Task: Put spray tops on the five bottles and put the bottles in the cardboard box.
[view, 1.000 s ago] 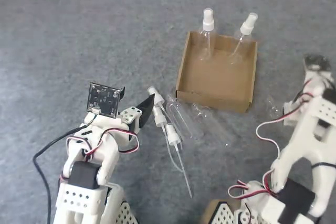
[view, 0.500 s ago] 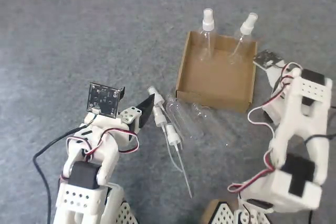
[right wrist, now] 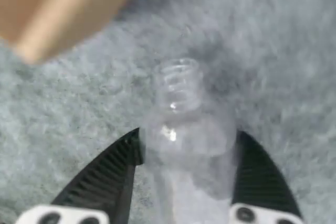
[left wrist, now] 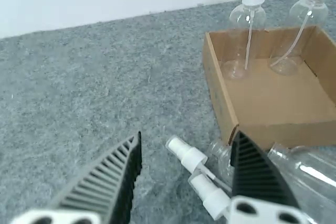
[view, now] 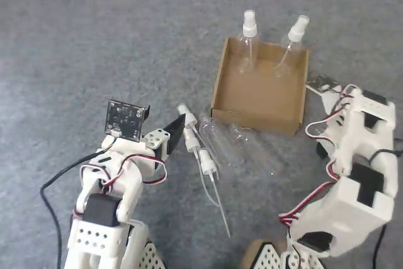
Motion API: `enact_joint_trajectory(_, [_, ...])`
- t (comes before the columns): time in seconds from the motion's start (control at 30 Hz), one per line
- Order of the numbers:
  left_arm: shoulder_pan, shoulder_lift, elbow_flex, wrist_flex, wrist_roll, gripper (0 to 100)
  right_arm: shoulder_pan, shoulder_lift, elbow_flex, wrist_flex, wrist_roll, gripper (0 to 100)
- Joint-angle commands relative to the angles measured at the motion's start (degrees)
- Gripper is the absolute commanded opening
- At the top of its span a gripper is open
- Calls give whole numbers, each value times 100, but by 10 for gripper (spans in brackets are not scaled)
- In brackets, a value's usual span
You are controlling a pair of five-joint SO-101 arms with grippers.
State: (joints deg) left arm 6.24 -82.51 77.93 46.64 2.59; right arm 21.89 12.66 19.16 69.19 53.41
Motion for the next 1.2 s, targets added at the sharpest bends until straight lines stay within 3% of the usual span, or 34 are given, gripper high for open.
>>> enact_joint_trajectory(0.0, [9,-62,-22,-211,-26,254,470,31,-316,-75,-378,56])
enact_joint_trajectory(0.1, [0,-62,-22,-211,-26,254,857,22,-316,-48,-484,25])
enact_joint_trajectory(0.33, [0,-62,-22,-211,-26,254,1604,22,-325,-558,-1793,29])
enact_joint_trajectory(0.43, [-9,-62,-22,-211,-26,254,1587,22,-325,-664,-2180,99])
enact_joint_trajectory(0.6, [-18,-62,-22,-211,-26,254,1332,22,-316,-629,-2127,283])
enact_joint_trajectory(0.87, [-26,-62,-22,-211,-26,254,954,-233,-993,92,-1846,290])
enact_joint_trajectory(1.17, [-26,-62,-22,-202,-26,254,1279,268,-1881,760,-1266,289])
